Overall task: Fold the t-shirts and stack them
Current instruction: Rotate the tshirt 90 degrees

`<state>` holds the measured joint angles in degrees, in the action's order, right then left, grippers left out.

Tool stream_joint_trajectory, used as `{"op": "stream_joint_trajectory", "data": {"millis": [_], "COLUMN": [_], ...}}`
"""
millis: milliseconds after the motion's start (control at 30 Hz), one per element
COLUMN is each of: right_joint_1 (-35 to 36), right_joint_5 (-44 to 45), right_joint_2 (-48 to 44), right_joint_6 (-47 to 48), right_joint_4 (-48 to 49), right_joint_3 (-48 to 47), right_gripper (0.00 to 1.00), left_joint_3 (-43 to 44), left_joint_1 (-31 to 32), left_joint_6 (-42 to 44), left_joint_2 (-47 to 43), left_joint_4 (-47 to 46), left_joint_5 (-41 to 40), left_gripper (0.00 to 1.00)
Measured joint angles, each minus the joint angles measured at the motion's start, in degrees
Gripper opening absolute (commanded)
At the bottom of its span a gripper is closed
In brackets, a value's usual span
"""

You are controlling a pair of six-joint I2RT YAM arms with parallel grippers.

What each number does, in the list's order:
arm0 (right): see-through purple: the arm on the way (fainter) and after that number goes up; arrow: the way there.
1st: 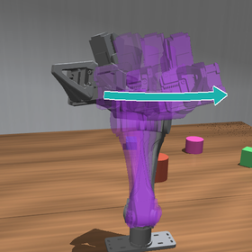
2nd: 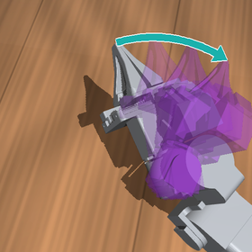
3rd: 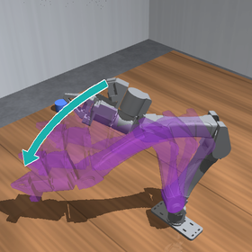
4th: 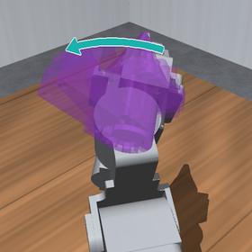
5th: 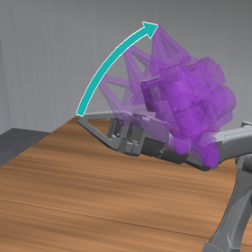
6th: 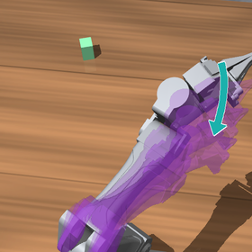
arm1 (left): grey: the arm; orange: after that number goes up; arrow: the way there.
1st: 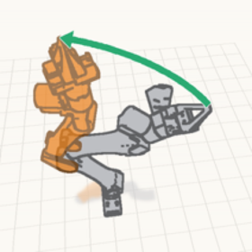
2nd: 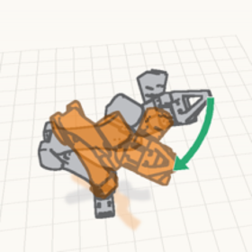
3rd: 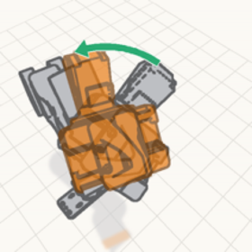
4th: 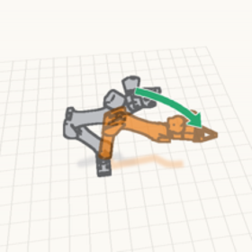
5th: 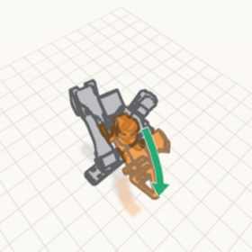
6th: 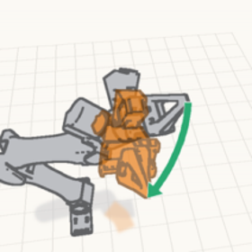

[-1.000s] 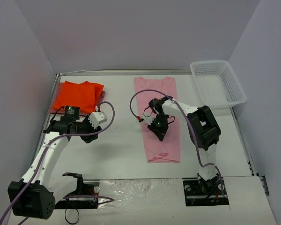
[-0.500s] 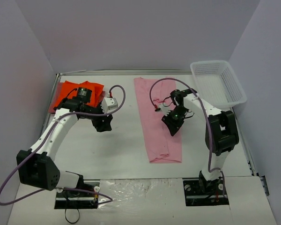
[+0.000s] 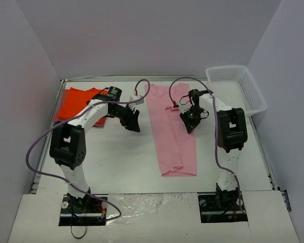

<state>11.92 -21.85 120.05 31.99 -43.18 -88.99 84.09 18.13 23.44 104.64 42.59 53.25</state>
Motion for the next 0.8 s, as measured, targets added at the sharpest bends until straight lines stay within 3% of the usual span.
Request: {"op": "stream_joint_trajectory", "data": {"millis": [400, 800], "right_joint_1": [0.0, 1.0], "right_joint_5": [0.5, -2.8], "right_joint_2": [7.4, 19.5], "right_joint_6": [-2.0, -2.6], "right_joint_4": [-3.6, -12.1], "right_joint_3": [-9.5, -29.8], "right_gripper": [0.0, 0.0], "left_joint_3": [8.9, 8.3], "left_joint_1": [7.3, 4.3], "left_joint_6": [-13.3, -14.9], "left_joint_2": [16.4, 13.5], "left_joint_4": [-14.4, -17.5], "left_joint_5": [1.7, -2.8], "left_gripper": [0.43, 0.45]}}
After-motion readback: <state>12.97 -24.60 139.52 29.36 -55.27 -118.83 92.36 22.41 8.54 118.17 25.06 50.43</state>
